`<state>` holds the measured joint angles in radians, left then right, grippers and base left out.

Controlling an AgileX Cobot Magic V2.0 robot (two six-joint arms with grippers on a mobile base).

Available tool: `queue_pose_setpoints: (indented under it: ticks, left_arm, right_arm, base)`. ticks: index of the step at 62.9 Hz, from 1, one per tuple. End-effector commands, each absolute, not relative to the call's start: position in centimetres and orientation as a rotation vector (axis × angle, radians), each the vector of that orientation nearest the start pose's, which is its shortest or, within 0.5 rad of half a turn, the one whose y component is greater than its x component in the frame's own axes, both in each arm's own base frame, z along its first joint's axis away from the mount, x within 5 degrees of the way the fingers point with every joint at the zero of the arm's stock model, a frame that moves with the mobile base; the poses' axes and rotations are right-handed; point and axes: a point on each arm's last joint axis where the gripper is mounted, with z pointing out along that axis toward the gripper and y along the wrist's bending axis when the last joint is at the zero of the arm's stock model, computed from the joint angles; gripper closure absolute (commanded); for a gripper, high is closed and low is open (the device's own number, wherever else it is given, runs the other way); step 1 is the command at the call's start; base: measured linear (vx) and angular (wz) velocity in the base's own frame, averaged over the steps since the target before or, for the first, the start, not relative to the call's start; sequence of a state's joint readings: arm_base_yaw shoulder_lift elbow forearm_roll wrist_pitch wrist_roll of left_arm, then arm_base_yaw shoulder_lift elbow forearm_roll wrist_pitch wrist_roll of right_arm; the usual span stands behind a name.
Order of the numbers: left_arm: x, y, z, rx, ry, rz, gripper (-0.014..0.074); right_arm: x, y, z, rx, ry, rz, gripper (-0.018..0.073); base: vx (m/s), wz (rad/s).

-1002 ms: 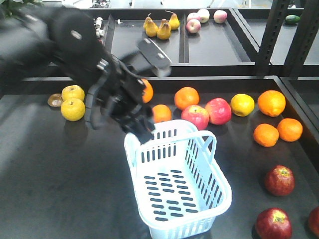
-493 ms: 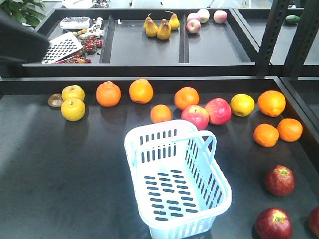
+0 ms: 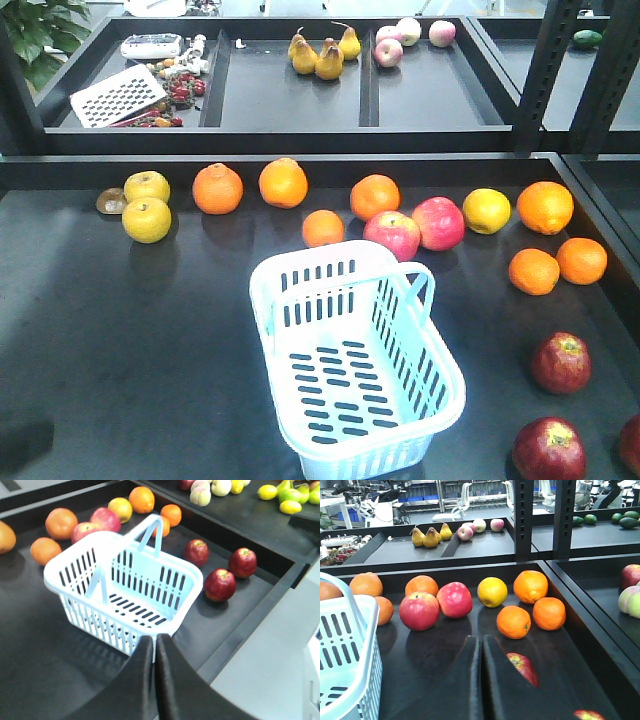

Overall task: Pick three apples into basket with both arms
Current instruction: 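Release the basket handle and raise the left gripper away, then reach the right gripper down and grasp the nearest red apple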

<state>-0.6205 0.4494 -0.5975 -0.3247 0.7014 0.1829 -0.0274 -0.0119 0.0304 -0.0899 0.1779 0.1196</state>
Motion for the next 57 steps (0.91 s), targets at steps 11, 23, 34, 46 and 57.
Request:
queue_pose_setpoints:
  ticks: [11,23,34,46,57]
  left_arm:
    - [4.9,-5.2,29.4,0.544,1.759,-0.676,0.0604]
    - [5.2,-5.1,27.5,0.594,1.815,-0.604,0.0604]
    - [5.3,-5.1,26.9,0.6,1.82,-0.584,0.0604]
    - [5.3,-5.1,26.9,0.601,1.82,-0.584,0.0604]
    - [5.3,-5.1,26.9,0.601,1.821,-0.584,0.0604]
  right_arm:
    - [5.7,-0.2,19.1,0.043,1.61,-0.01,0.0568]
    - [5.7,-0.2,19.1,0.043,1.61,-0.01,0.0568]
    - [5.7,-0.2,19.1,0.043,1.61,-0.01,0.0568]
    - [5.7,-0.1,19.2,0.143,1.593,0.104,0.0568]
    - [5.7,0.0,19.6,0.369,1.518,0.359,0.0568]
  base:
    - [0.0,0.0]
    - [0.0,0.0]
    - [0.0,0.0]
    - [0.0,0.0]
    - [0.0,0.0]
